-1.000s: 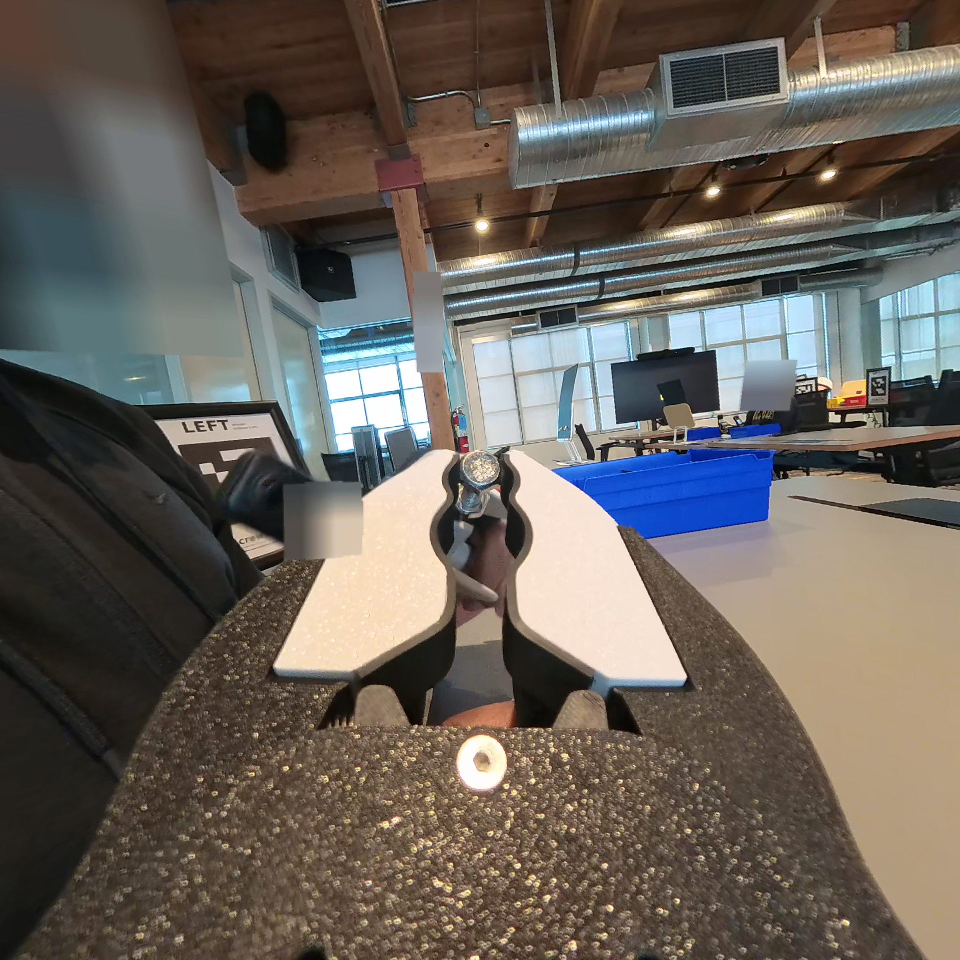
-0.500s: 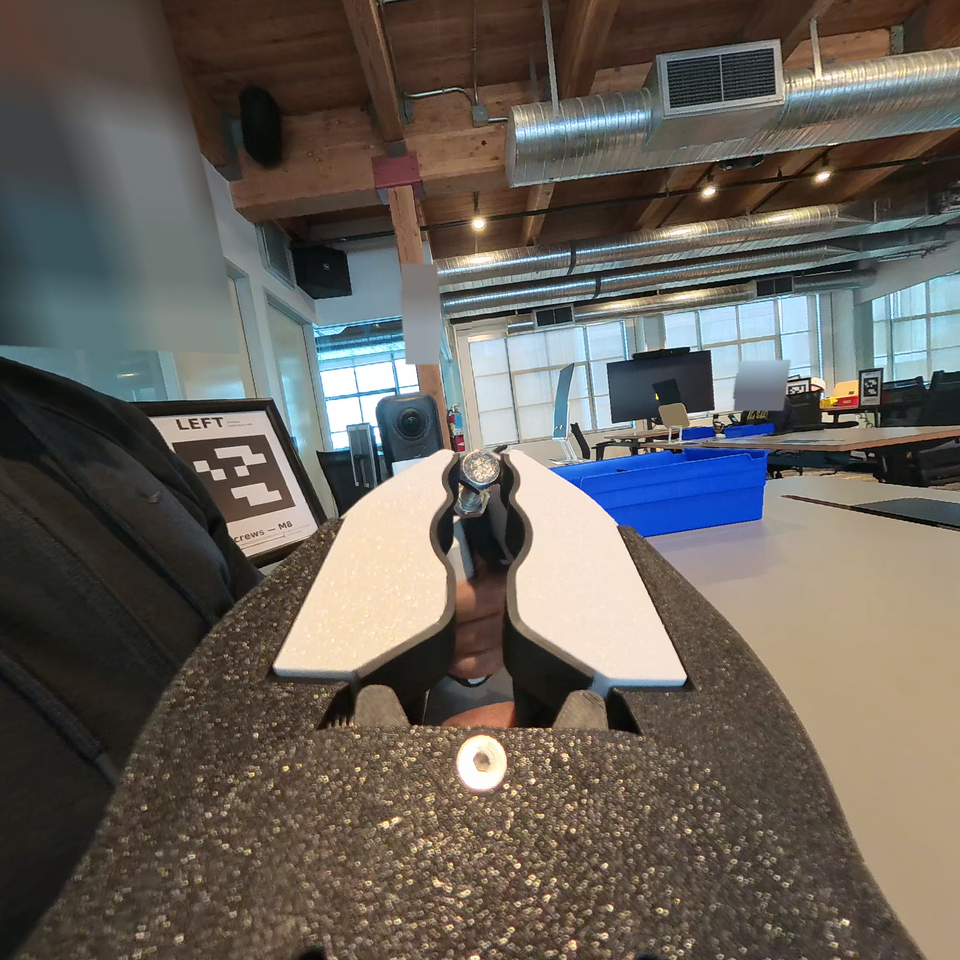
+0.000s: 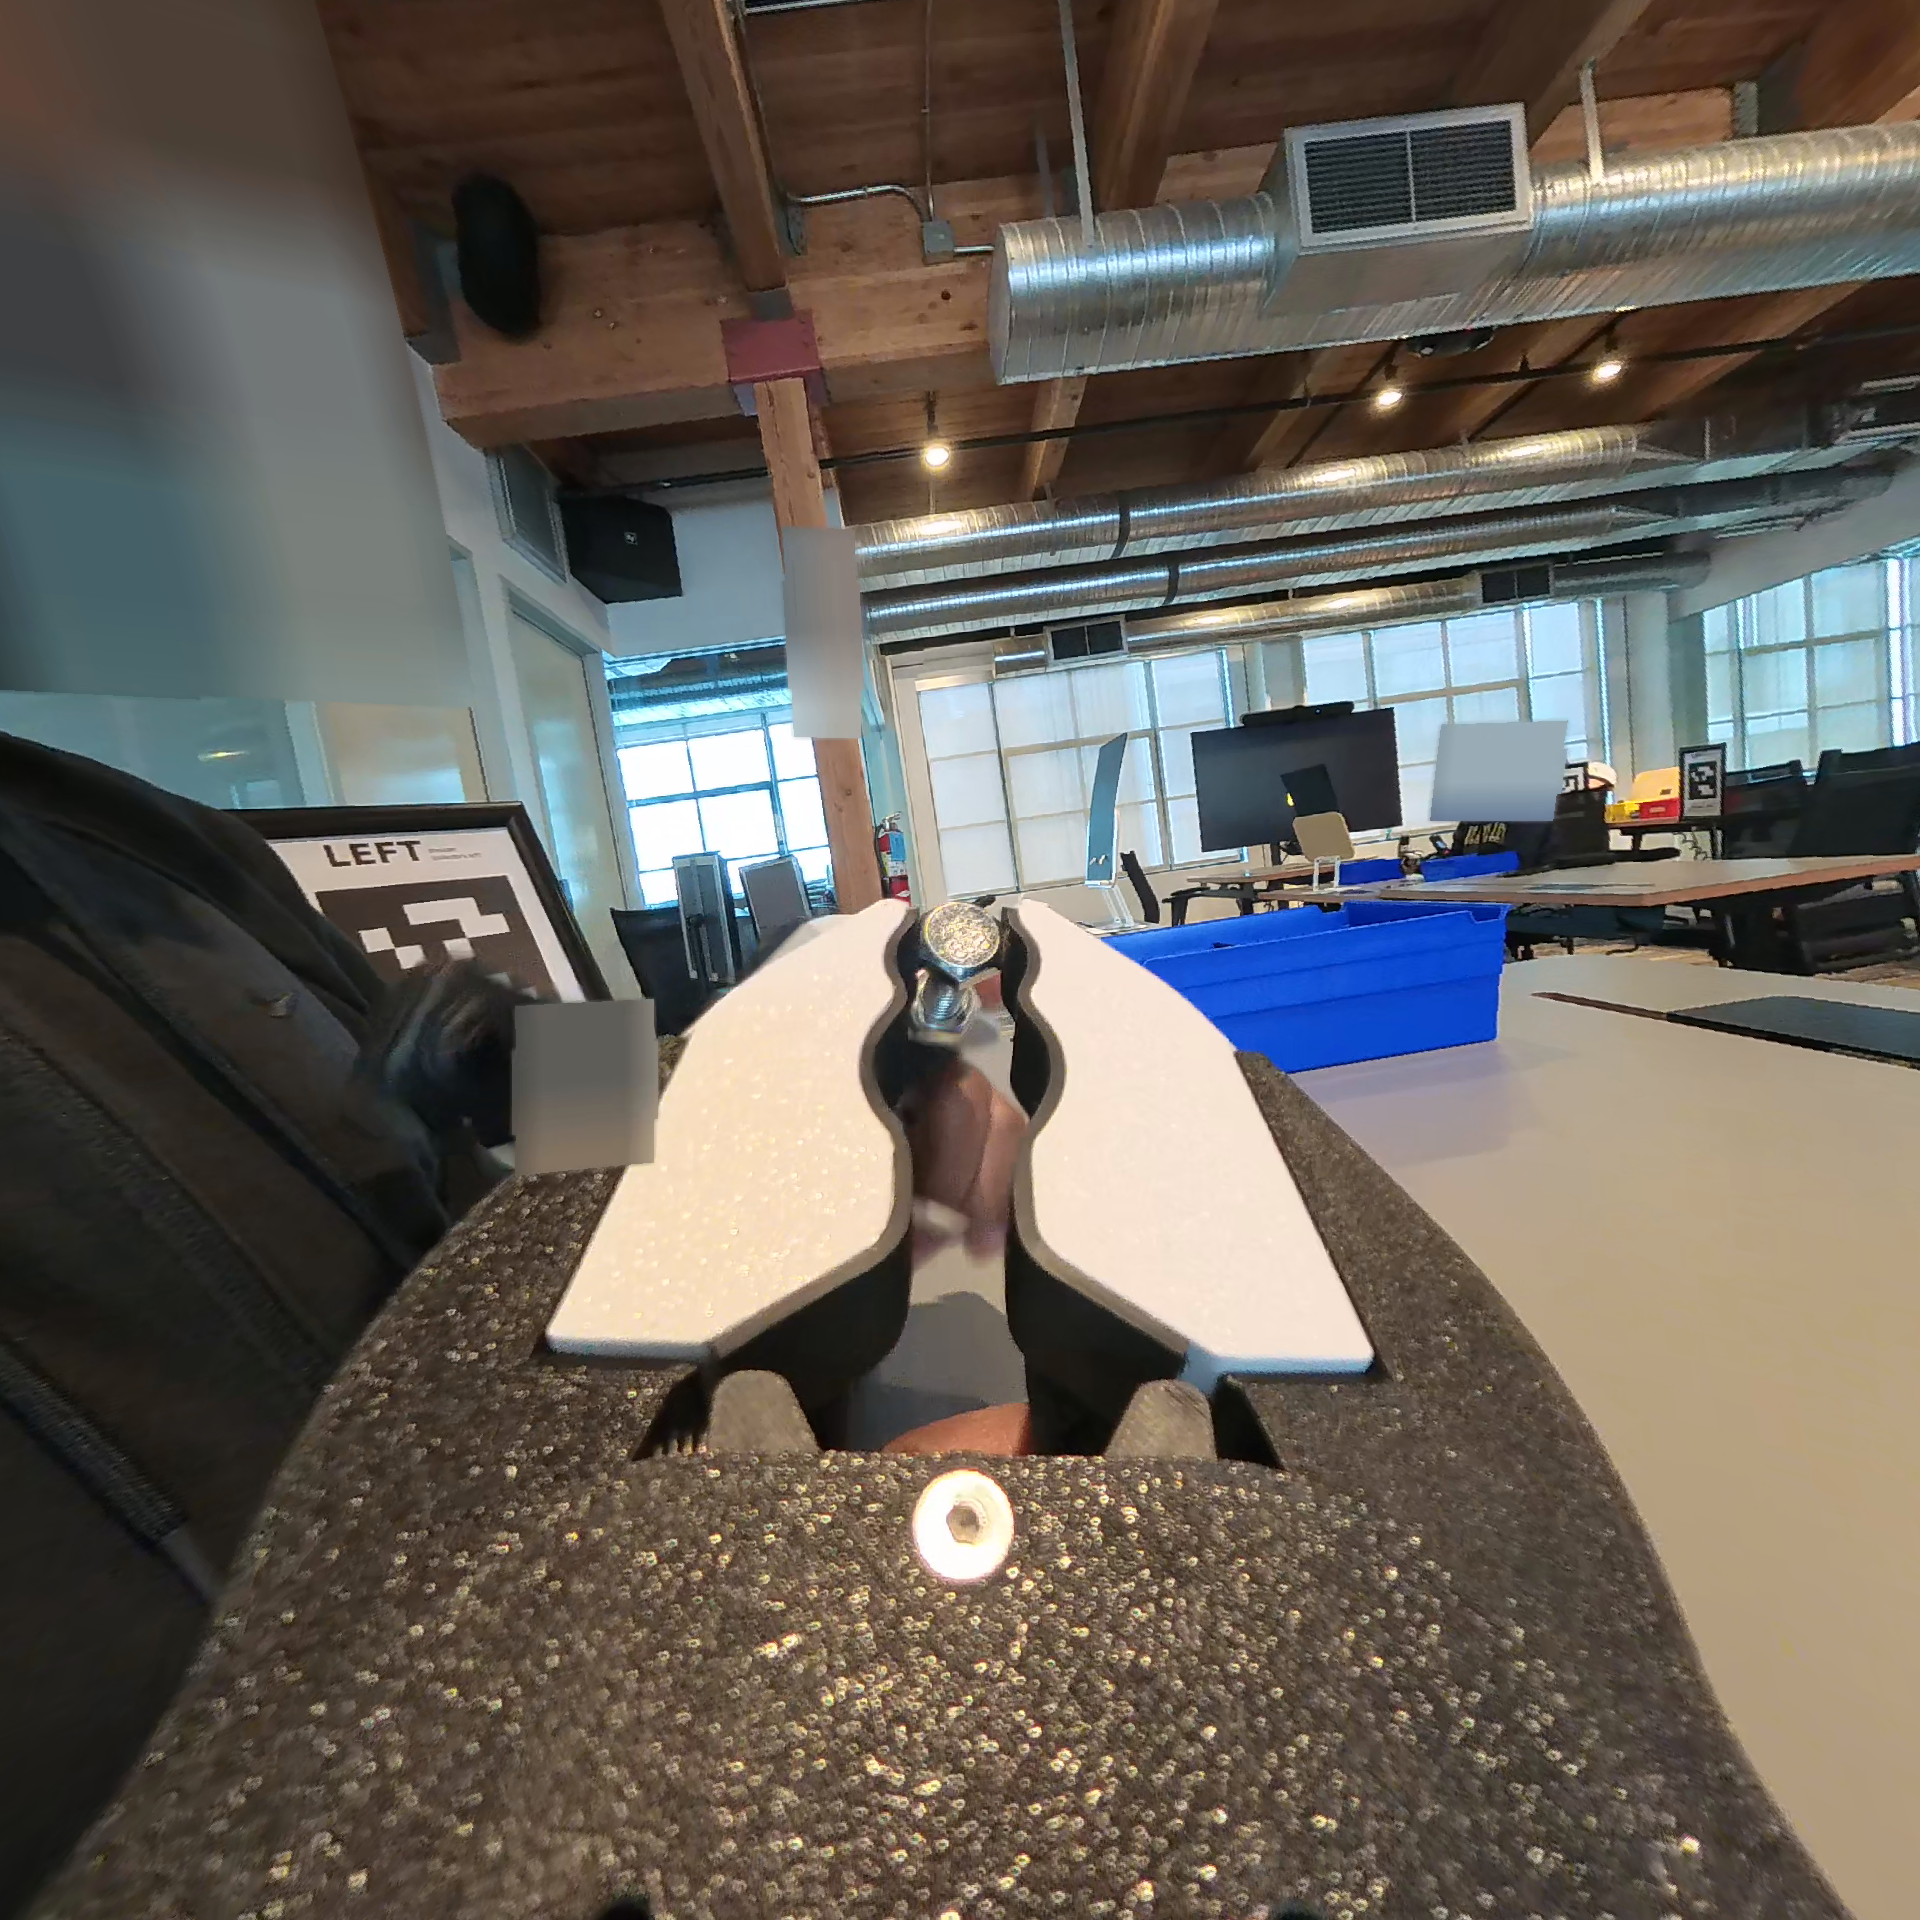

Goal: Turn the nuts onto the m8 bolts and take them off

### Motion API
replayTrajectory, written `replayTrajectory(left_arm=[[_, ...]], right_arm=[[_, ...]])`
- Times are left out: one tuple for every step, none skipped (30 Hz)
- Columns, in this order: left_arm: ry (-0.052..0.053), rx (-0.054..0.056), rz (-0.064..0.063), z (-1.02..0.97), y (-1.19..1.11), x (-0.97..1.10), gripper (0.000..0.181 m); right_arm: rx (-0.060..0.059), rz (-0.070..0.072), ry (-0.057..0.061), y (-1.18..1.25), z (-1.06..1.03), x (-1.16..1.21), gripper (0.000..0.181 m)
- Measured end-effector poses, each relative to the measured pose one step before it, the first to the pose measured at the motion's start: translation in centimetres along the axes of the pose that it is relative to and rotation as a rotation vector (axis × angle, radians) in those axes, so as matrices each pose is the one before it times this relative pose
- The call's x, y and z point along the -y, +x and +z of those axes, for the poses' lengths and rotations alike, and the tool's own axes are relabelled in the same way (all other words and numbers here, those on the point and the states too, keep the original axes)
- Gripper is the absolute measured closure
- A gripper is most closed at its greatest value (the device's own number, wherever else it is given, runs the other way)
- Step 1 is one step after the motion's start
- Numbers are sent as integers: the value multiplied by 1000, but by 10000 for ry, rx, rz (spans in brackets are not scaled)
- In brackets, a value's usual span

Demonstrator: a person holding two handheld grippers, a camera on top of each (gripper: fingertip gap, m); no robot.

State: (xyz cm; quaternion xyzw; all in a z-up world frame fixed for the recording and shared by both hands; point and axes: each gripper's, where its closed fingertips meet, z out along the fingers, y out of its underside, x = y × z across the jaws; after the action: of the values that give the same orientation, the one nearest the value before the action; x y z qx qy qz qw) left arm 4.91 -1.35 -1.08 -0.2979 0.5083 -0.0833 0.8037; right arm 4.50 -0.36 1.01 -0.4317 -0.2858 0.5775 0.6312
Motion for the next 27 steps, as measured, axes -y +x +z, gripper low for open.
replayTrajectory(left_arm=[[211, -278, -1137, -3, -15, 80, 155], [126, -204, -1067, 27, -177, -42, 151], [65, -221, -985, 21, -148, -95, 149], [78, -302, -975, 13, -9, -80, 148], [160, -280, -974, -7, 7, 42, 147], [234, -208, -921, -36, -36, 152, 146], [260, -126, -806, -35, -120, 199, 146], [202, -102, -684, -40, -142, 161, 147], [144, -69, -558, -36, -157, 100, 147], [97, 3, -395, -49, -218, 35, 148], [29, 32, -258, -48, -214, -66, 148], [-40, -3, -167, -18, -92, -157, 149], [-43, -38, -94, 18, 18, -148, 149], [26, -7, -41, 33, 30, -26, 149], [89, 24, -13, 21, 31, 62, 149], [144, 35, 11, -15, 26, 131, 149], [200, 100, 55, -51, -48, 186, 149], [258, 178, 118, -124, -157, 218, 150], [318, 232, 154, -174, -252, 248, 151], [302, 234, 106, -200, -308, 167, 152], [209, 216, 35, -194, -322, 30, 153], [106, 180, -23, -118, -300, -40, 154], [44, 54, -78, -39, -124, 111, 153], [125, -70, 48, -71, 99, 283, 153], [90, -24, 111, -76, 70, 176, 154], [6, -82, 23, -41, 150, 18, 154], [-8, -182, -113, 18, 269, -41, 154]], right_arm=[[-11, 1, 3, 27, -9, 0, 167], [2, -5, 4, -16, -10, 9, 167], [-3, -12, 1, -9, 1, 9, 167], [-7, -7, -1, 13, -1, -2, 167], [-2, 3, 3, 1, 2, 4, 167], [-1, 5, 7, 12, -14, 11, 167], [-3, 0, 5, 6, -5, 11, 167], [-4, -7, -1, 1, -3, -2, 167], [-3, -10, -3, -2, 9, 0, 167], [1, -8, -2, -5, -4, -3, 167], [1, -4, -3, -10, 4, -9, 167], [-1, -7, -2, -5, 5, -7, 167], [-8, -12, 4, 9, -3, 19, 167], [-9, -12, 11, 4, -10, 10, 167], [-11, -11, 15, 7, -11, 28, 167], [-13, -19, 16, -5, -14, 30, 167], [-1, -30, 9, -27, 0, 19, 167], [13, -45, -11, -81, 11, -28, 167], [14, -72, -40, -85, 40, -71, 167], [8, -86, -61, -84, 58, -94, 167], [-1, -76, -61, -51, 69, -106, 167], [-9, -61, -44, -8, 64, -68, 167], [-22, -54, -20, 21, 53, -32, 167], [-39, -34, 10, 78, 40, 9, 167], [-59, 25, 79, 134, 41, 107, 167], [-68, 122, 174, 147, 36, 197, 167], [-40, 190, 234, 84, 40, 246, 167]])
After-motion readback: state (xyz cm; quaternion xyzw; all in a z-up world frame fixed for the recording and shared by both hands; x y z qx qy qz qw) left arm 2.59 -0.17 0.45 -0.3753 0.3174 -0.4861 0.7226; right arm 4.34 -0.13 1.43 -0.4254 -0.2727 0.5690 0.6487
